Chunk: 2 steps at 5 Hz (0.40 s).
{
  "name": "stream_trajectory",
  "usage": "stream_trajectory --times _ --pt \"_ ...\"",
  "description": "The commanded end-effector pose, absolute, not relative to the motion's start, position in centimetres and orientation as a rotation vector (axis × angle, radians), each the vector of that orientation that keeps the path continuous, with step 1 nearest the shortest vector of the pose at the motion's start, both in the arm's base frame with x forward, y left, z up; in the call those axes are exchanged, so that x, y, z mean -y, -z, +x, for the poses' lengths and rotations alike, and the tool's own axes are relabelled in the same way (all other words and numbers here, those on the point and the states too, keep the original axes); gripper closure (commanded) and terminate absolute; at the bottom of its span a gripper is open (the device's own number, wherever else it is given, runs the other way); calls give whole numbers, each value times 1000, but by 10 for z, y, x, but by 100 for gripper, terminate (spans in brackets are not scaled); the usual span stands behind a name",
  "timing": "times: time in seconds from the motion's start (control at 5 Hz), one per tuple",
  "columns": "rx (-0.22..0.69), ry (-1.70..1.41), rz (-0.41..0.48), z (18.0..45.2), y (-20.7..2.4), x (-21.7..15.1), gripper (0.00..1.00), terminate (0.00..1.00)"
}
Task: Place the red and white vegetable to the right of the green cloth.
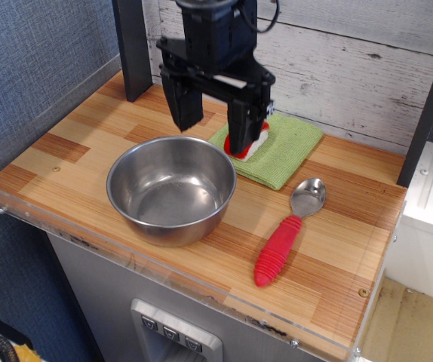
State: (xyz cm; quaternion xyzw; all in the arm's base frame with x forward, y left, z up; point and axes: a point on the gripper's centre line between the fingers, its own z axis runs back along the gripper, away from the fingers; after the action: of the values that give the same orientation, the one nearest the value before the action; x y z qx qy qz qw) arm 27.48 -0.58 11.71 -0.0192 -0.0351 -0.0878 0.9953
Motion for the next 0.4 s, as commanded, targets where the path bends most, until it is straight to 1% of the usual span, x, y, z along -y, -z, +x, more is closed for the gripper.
stream_trajectory --times 0.0,0.2 --pt "175 131 24 300 -121 -7 0 0" --pt "243 125 38 320 -113 -9 0 0"
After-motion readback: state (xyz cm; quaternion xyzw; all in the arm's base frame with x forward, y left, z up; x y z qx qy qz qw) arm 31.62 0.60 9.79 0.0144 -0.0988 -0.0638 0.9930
